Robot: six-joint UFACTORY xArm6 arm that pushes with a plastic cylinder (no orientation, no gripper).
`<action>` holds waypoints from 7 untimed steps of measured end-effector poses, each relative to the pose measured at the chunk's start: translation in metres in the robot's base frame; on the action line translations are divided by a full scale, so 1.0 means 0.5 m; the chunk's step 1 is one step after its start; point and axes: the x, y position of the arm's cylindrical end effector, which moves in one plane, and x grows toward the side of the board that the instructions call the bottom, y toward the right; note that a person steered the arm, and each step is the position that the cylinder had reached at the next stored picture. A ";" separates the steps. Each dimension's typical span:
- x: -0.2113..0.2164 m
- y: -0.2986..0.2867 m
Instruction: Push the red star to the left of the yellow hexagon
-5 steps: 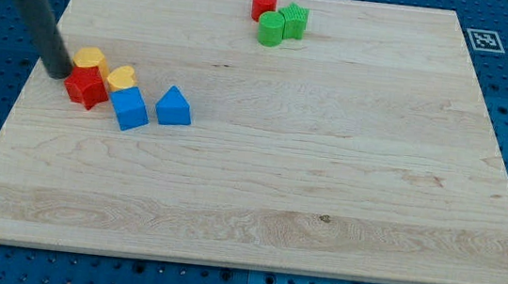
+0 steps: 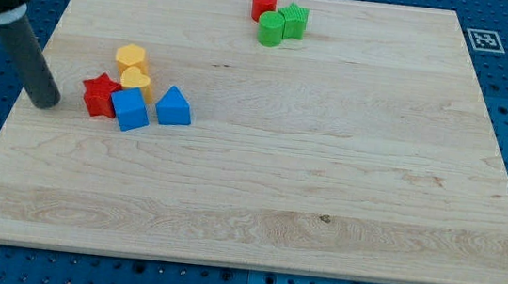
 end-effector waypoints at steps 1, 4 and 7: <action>0.032 0.014; 0.029 0.118; 0.002 0.102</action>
